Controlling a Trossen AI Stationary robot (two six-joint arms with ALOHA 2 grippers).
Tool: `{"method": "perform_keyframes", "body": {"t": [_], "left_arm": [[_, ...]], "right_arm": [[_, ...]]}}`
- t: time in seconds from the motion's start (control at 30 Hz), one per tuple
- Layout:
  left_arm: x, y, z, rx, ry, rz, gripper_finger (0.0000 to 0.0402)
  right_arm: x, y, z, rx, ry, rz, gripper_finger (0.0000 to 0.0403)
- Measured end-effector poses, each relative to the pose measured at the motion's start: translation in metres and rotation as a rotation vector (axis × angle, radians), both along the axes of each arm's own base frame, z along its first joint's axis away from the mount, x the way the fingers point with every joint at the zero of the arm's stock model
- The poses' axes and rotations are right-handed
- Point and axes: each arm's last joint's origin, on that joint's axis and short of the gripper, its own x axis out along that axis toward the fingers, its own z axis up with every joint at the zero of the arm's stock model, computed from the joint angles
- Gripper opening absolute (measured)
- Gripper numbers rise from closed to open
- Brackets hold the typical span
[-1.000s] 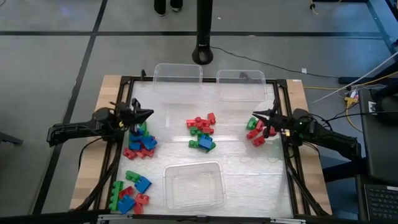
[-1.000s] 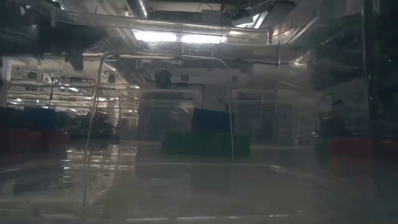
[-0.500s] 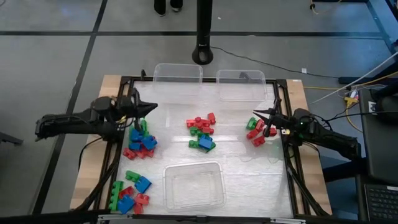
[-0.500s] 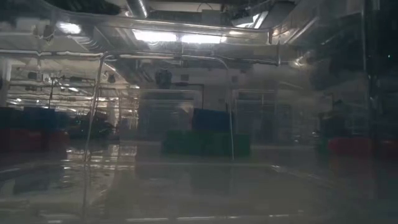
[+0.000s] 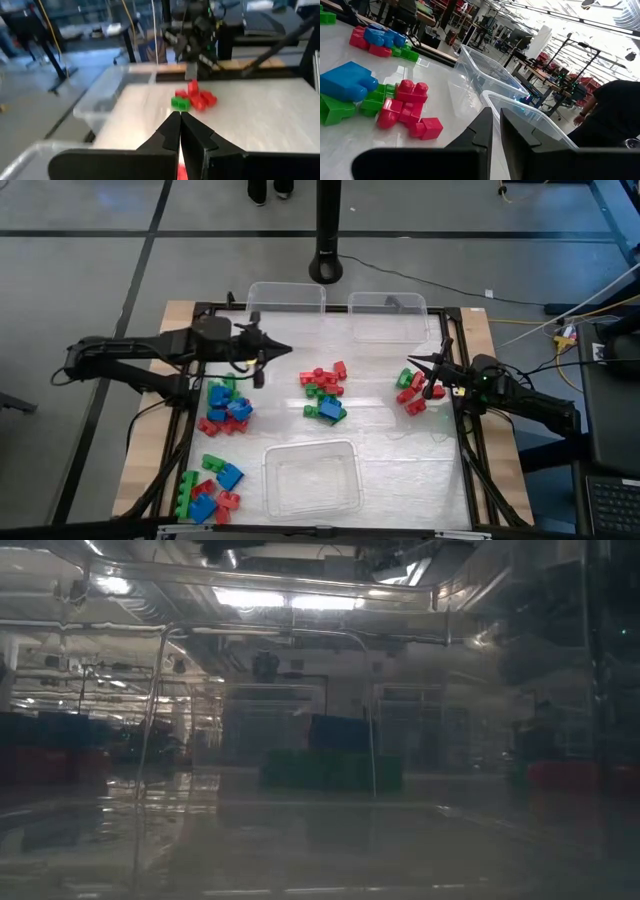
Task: Sort blocks
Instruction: Put the blue game piece into the top left transparent bin
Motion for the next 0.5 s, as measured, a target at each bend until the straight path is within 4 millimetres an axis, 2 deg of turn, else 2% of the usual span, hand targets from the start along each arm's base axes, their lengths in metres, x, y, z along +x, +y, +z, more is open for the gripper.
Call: {"method": "perform_keyframes", "body": {"t": [0.1,0.17,0.5], "left_arm": [[0.009,0.005,0.001,0.017,-0.045,0.019,0.0011],[0.010,0.006,0.001,0.020,-0.028,0.028,0.0033],[-0.008,0.008,0.029,-0.125,0.172,0.134,0.0231]], "right_arm": [[0.000,0.000,-0.001,0.000,0.007,0.000,0.0040],[0.000,0.000,-0.001,-0.008,0.017,0.000,0.0040],[0.000,0.000,-0.003,-0.023,0.037,0.000,0.0040]]}}
